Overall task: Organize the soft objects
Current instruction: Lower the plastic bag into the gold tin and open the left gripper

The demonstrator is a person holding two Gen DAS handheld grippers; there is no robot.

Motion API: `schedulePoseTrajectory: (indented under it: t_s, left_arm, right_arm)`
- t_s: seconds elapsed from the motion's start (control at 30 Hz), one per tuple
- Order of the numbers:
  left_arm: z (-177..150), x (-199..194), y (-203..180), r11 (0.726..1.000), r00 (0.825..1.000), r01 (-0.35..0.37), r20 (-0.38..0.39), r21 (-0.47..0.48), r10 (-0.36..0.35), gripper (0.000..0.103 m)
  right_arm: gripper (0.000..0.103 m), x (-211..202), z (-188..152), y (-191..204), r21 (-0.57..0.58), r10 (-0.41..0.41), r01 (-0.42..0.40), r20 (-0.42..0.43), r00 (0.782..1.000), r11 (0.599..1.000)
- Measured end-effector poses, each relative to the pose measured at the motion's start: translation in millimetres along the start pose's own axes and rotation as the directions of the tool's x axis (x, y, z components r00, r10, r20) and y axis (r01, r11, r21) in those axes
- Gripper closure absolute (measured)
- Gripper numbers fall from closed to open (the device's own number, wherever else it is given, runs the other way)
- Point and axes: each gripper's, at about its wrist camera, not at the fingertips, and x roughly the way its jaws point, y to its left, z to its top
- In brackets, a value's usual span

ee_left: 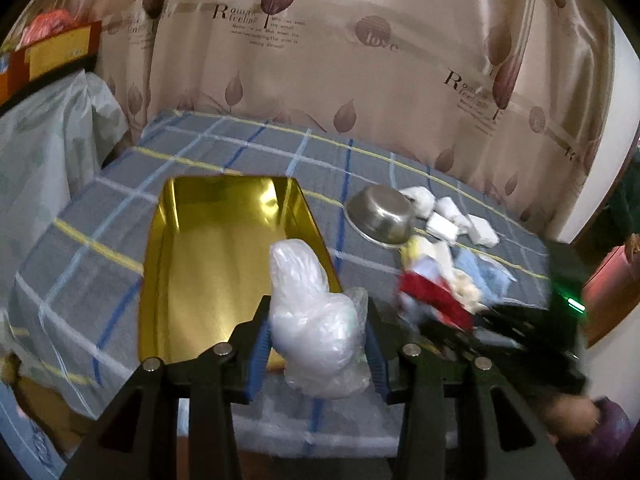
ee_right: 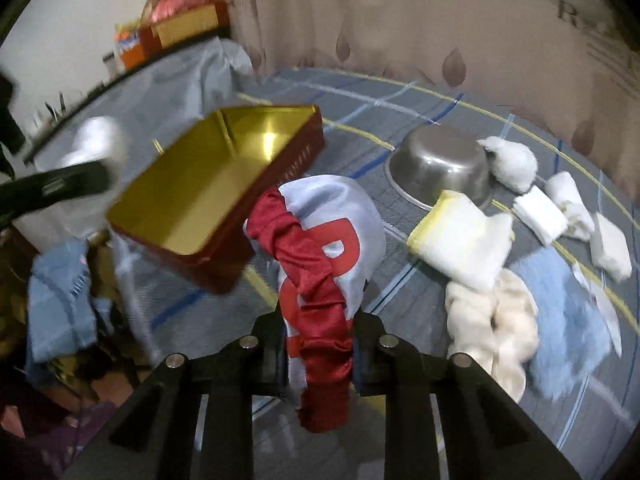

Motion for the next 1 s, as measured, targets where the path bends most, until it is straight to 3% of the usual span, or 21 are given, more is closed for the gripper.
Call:
schedulePoseTrajectory:
  t_s: [0.17,0.37,0.67,0.83,0.93,1.0]
  left_arm:
    - [38,35,19,0.995,0.998,-0.06,0.005,0.075,0.06,0.06]
    - [76,97,59,0.994,0.989,-0.099,-0.109,0.055,0.105,0.059]
    - [92,151,91,0.987,0.962,-0.153,-0.223,0.043,0.159,0.043]
    - [95,165,90,0.974,0.935,-0.188,-0.28,0.123,0.216,0.04]
    - [95,156,88,0.969,0.943,-0.204,-0.236,0.138,0.233,0.04]
    - [97,136,91,0.979,0.965,-0.179,-0.178,0.092,0.193,0.04]
  right_arm:
    - [0.082,-27,-8,7,0.047,0.023,-0.025,0.055,0.998,0.999]
    - [0.082,-36,-7,9,0.049,0.021,-0.025,0.071,0.997,0.998]
    - [0.082,-36,-7,7,0.052,0.03,-0.033,0.069,0.997,0.998]
    - [0.082,-34,-7,9,0.047,0.038,-0.041,0.065,0.997,0.998]
    - [0.082,-35,-4,12,0.038,0.04,-0.043,0.073,0.997,0.998]
    - [0.082,-36,2,14,0.023,0.04,-0.042,0.079,0.996,0.999]
